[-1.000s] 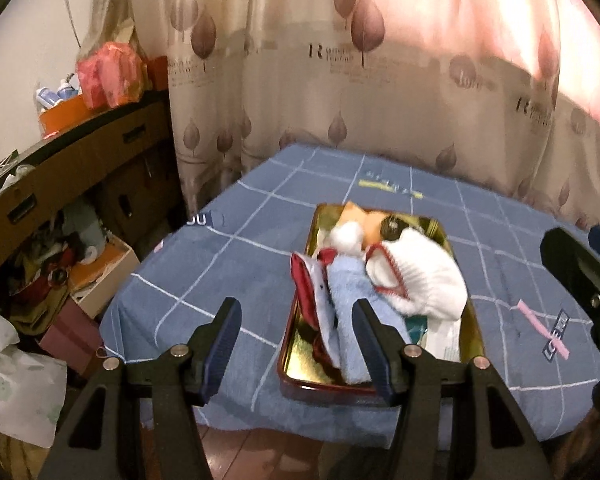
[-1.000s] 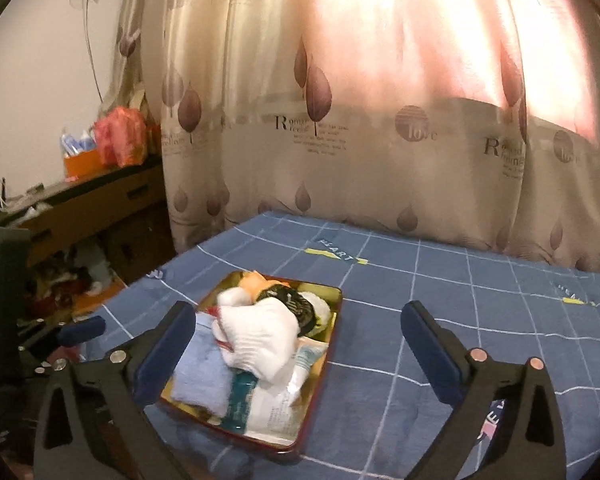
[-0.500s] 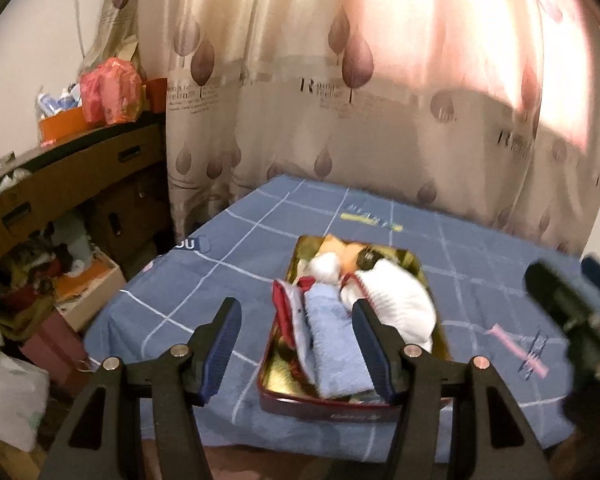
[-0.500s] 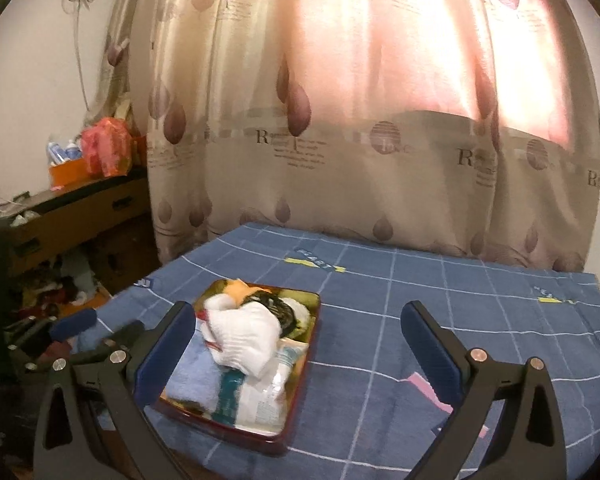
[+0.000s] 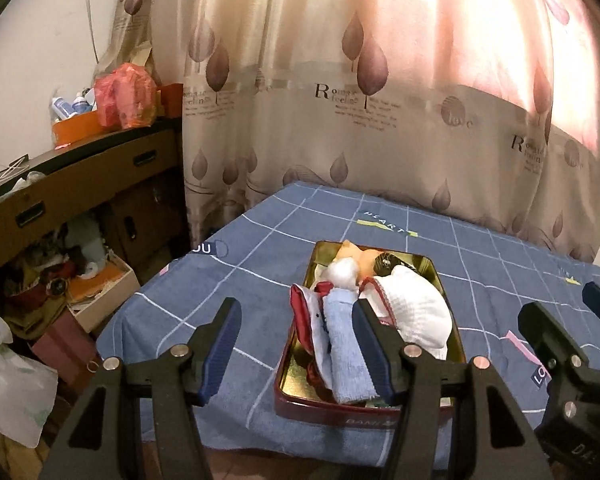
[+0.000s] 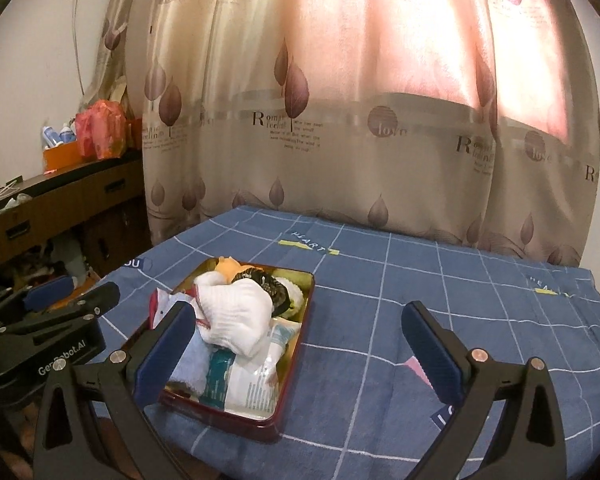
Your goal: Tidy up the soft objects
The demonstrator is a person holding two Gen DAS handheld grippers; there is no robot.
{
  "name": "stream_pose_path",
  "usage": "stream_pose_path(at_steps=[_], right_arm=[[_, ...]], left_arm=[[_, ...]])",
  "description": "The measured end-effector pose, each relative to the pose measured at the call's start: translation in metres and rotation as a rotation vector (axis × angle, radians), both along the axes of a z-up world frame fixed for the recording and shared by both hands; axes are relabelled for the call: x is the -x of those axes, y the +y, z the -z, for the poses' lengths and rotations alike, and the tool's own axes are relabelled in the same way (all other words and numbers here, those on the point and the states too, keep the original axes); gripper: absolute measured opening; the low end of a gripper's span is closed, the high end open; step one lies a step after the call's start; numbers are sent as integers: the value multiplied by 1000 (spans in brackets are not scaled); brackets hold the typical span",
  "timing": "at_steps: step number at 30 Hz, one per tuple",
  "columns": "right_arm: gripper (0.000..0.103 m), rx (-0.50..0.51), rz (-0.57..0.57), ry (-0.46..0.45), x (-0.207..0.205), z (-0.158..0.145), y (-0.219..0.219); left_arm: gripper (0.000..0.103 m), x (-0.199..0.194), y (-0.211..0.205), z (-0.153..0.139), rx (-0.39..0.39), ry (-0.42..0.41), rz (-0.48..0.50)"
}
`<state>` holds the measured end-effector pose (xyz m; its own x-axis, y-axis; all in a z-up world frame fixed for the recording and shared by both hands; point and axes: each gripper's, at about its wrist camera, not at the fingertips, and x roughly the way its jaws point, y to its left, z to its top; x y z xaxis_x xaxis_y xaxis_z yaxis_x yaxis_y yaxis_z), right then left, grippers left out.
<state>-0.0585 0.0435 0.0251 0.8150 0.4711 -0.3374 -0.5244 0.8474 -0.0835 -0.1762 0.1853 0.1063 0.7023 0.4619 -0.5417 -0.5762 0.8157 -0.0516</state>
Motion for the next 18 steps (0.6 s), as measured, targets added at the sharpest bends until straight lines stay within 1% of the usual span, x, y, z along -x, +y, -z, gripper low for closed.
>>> stream_pose_path(at_steps=[4, 7, 9, 14, 18], right_arm=[[102, 13, -8, 3, 0, 1, 2], [102, 8, -8, 0, 0, 1, 1], [102, 8, -6, 3, 0, 1, 1], [102, 13, -5, 21, -1, 2, 2], [102, 13, -11, 17, 1, 2, 3]], left_arm=[[59, -4, -1, 3, -3, 20, 19], [59, -6, -6, 3, -35, 46, 22], [59, -8, -8, 4, -43, 58, 23], [59, -6, -4, 3, -24, 54, 18], [59, -7, 1, 3, 11, 57, 23]])
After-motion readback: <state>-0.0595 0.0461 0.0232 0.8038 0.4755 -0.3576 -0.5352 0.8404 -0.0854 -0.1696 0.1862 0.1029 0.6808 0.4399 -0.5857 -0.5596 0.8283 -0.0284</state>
